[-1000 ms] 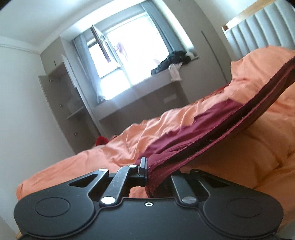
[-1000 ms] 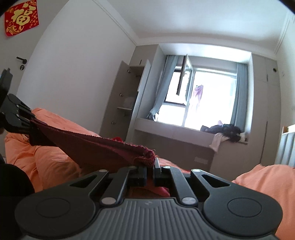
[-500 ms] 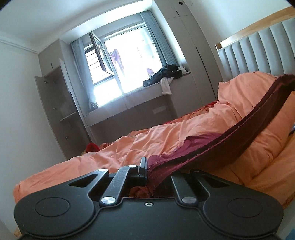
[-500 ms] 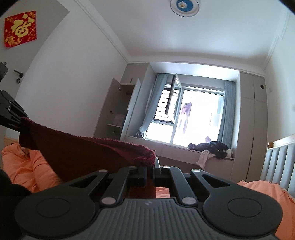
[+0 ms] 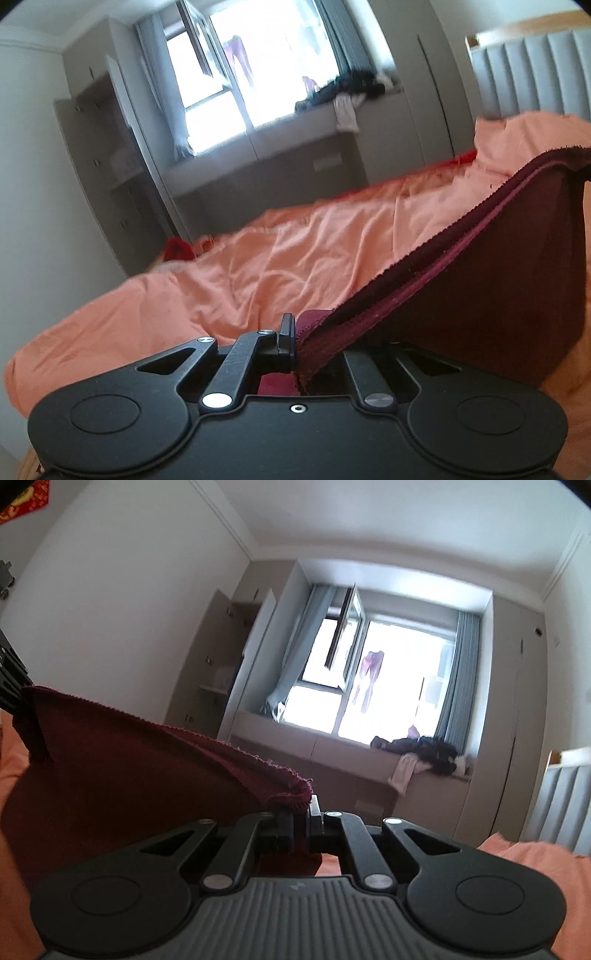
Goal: Fold small clothes
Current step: 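Lift the shirt hem with both grippers and fold it toward the collar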
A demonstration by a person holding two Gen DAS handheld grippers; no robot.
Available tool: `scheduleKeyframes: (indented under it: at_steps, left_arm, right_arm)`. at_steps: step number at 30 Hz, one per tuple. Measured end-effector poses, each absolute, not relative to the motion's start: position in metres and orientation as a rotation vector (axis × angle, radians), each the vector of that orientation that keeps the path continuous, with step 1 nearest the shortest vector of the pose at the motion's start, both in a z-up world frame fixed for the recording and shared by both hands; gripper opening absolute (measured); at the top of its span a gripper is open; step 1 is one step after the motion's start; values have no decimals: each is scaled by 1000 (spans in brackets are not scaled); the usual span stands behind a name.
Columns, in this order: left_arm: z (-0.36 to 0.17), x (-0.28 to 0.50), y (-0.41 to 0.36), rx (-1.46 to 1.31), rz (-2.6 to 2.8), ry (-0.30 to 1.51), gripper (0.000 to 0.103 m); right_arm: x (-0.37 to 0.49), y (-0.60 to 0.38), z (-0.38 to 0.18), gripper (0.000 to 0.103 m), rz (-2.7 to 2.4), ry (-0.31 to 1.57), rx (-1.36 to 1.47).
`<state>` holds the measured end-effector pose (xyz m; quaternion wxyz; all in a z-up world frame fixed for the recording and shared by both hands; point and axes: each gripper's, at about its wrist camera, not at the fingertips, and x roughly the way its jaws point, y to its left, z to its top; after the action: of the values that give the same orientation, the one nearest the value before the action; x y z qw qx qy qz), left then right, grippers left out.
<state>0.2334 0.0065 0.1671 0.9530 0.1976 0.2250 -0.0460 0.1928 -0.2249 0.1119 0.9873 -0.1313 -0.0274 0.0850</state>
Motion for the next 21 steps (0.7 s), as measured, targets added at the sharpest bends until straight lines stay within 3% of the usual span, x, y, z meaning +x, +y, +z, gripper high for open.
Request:
scheduleKeyframes:
  at_steps: [9, 15, 21]
  left_arm:
    - [134, 346, 20, 336, -113, 659, 9]
    - [116, 377, 41, 341, -223, 783, 25]
    - [108, 380, 53, 399, -337, 828, 52]
  right_arm:
    - [295, -213, 58, 6, 137, 77, -247]
    - [330, -213, 31, 6, 146, 164, -219]
    - [343, -211, 7, 6, 159, 218, -206]
